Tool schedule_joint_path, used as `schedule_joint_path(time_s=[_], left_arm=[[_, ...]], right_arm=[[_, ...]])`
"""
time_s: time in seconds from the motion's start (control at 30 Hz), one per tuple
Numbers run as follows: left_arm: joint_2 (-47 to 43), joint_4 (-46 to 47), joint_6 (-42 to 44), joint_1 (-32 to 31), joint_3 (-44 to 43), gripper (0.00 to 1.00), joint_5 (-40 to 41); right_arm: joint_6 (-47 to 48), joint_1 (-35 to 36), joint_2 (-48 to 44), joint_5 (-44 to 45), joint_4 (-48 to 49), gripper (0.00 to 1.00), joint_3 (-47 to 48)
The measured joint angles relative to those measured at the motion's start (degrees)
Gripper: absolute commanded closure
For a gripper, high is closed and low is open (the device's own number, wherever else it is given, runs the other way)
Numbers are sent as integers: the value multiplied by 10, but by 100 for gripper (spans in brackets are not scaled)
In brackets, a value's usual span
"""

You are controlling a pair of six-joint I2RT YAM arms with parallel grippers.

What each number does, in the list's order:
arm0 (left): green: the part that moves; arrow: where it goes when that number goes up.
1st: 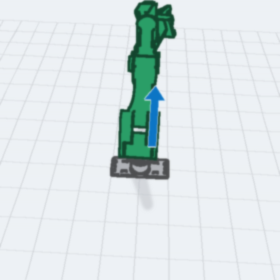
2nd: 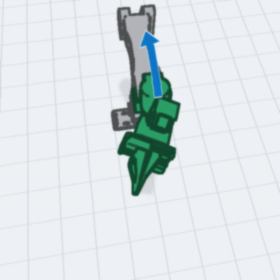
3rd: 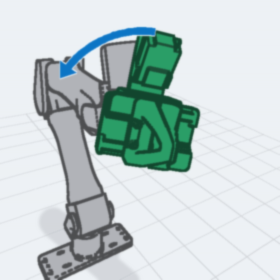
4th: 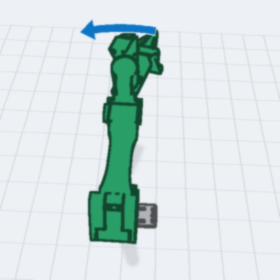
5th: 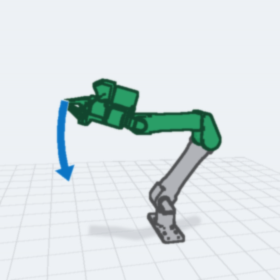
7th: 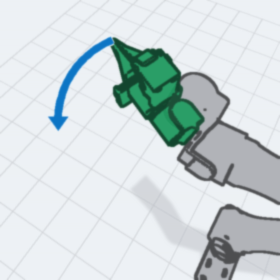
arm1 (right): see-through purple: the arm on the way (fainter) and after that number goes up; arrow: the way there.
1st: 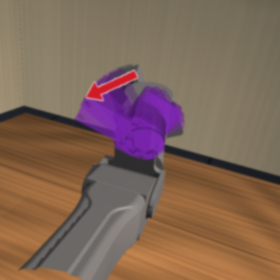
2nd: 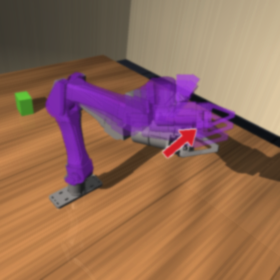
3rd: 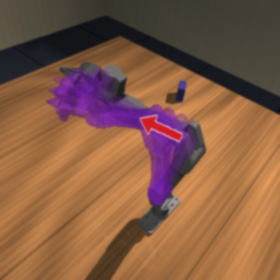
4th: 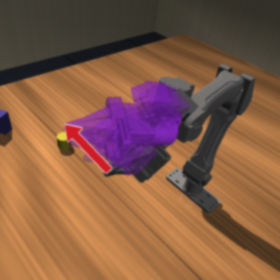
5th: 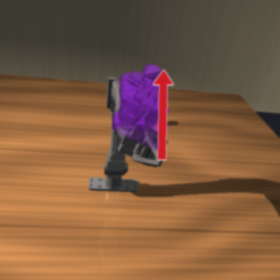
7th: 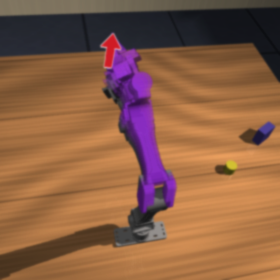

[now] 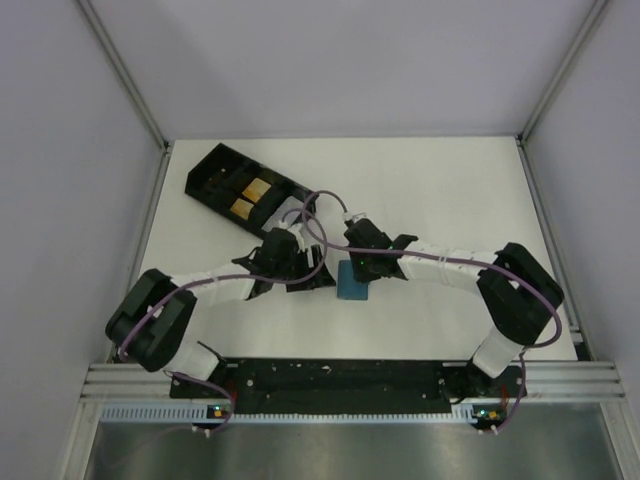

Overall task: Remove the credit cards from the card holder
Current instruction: Open the card holder at the center of the board.

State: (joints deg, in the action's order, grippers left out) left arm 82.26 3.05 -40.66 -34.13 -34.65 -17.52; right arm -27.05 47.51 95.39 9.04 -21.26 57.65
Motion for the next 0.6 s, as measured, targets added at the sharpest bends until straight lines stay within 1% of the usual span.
schedule_joint_path(time_s=[0.1, 0.13, 0.27, 0.33, 0.4, 0.43, 0.57, 0.6], left_arm=[[42, 14, -13, -9, -23, 28, -1], [54, 17, -15, -12, -31, 31, -2], [90, 30, -24, -25, -58, 45, -3], [101, 30, -27, -30, -64, 55, 0], [111, 29, -28, -35, -70, 77, 8], [114, 29, -31, -37, -71, 85, 14], [116, 23, -39, -40, -71, 100, 34], [116, 24, -42, -40, -71, 100, 36]], right_arm=[[-1, 0, -9, -18, 29, 100, -19], [-1, 0, -11, -23, 38, 100, -23], [-5, 0, -16, -38, 77, 100, -42], [-7, 0, -18, -45, 94, 100, -50], [-10, 0, -20, -50, 110, 100, -58], [-11, 0, -22, -51, 116, 100, -62], [-21, -5, -42, -61, 139, 100, -90], [-23, -8, -49, -63, 143, 100, -99]])
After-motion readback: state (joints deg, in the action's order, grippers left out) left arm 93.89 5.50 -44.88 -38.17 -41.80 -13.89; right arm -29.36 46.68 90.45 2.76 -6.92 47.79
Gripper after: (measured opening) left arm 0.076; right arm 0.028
